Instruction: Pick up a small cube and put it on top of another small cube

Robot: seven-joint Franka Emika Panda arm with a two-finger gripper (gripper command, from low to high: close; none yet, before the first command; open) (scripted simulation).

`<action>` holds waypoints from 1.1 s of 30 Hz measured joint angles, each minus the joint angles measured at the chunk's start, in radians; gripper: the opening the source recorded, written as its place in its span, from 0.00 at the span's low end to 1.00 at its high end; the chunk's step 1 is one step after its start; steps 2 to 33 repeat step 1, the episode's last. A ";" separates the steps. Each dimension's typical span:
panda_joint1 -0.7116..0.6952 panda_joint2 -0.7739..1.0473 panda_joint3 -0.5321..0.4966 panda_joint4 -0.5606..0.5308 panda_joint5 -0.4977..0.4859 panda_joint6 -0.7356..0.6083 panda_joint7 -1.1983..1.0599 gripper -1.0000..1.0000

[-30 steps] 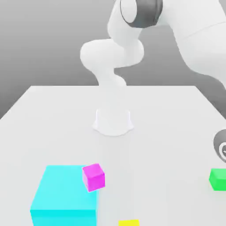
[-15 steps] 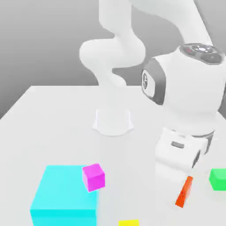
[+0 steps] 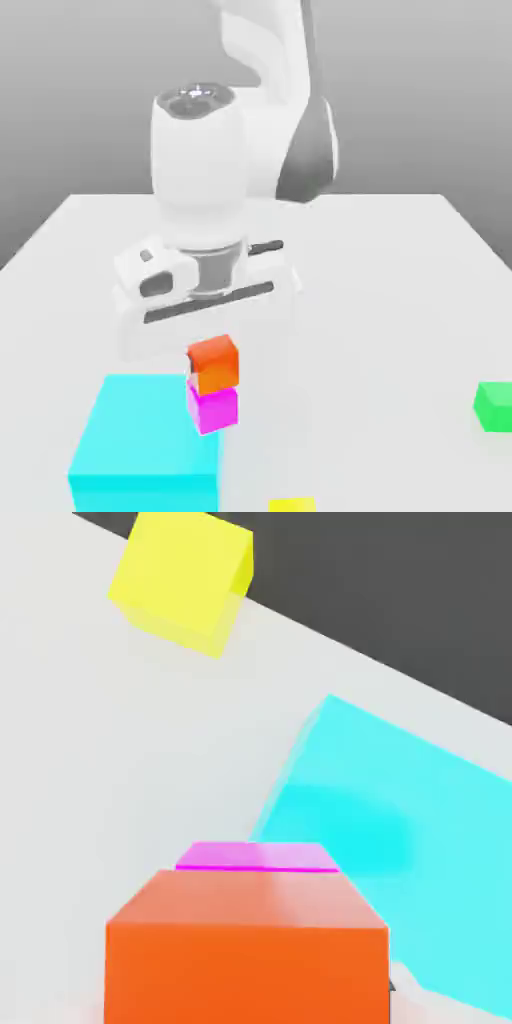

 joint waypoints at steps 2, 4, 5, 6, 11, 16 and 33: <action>0.000 0.000 0.000 0.000 0.000 0.000 0.000 1.00; 0.000 0.000 0.000 0.000 0.000 0.000 0.000 1.00; 0.000 0.000 0.000 0.000 0.000 0.000 0.000 1.00; 0.000 0.000 0.000 0.000 0.000 0.000 0.000 1.00; 0.000 0.000 0.000 0.000 0.000 0.000 0.000 1.00; 0.000 0.000 0.000 0.000 0.000 0.000 0.000 1.00; 0.000 0.000 0.000 0.000 0.000 0.000 0.000 1.00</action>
